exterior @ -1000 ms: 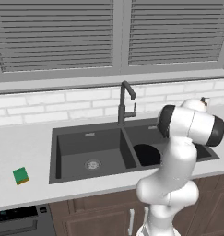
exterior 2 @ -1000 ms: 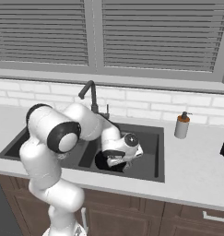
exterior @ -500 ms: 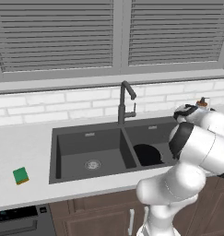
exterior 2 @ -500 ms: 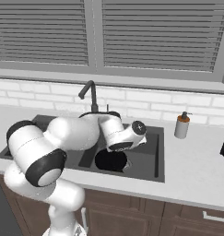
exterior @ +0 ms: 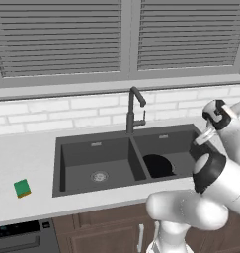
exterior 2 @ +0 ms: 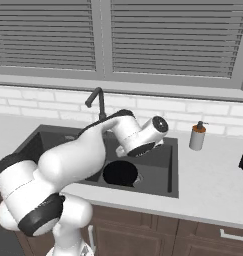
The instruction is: Pick the pan and sponge and place them into the sink. Then turn on the water.
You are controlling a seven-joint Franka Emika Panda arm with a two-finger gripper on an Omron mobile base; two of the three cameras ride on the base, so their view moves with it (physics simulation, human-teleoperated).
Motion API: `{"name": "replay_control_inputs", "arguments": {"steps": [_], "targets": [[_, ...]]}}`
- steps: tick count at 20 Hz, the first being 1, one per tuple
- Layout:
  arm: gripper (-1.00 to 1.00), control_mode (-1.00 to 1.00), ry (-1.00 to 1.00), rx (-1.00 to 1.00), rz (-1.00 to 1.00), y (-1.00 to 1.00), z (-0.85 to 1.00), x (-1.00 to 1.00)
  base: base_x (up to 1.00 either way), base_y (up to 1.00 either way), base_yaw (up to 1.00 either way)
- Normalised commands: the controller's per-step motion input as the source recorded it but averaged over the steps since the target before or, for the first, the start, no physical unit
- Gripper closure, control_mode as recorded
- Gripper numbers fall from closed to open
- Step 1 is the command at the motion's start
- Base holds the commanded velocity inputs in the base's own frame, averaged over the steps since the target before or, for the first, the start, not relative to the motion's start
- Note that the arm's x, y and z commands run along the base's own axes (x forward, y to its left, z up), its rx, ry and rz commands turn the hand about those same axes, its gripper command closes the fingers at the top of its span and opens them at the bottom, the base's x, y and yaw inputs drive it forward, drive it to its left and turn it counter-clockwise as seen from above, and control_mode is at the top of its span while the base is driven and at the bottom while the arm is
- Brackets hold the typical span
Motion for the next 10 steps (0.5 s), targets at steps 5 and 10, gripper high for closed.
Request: {"name": "replay_control_inputs", "arguments": {"steps": [5,10], "targets": [[-1.0,-1.0,0.0,-0.14,0.26,0.56,0.31,-0.57,0.0,0.0,0.0],[-1.0,-1.0,0.08,-0.23,0.07,1.0,0.64,-0.05,0.0,0.0,0.0]]}}
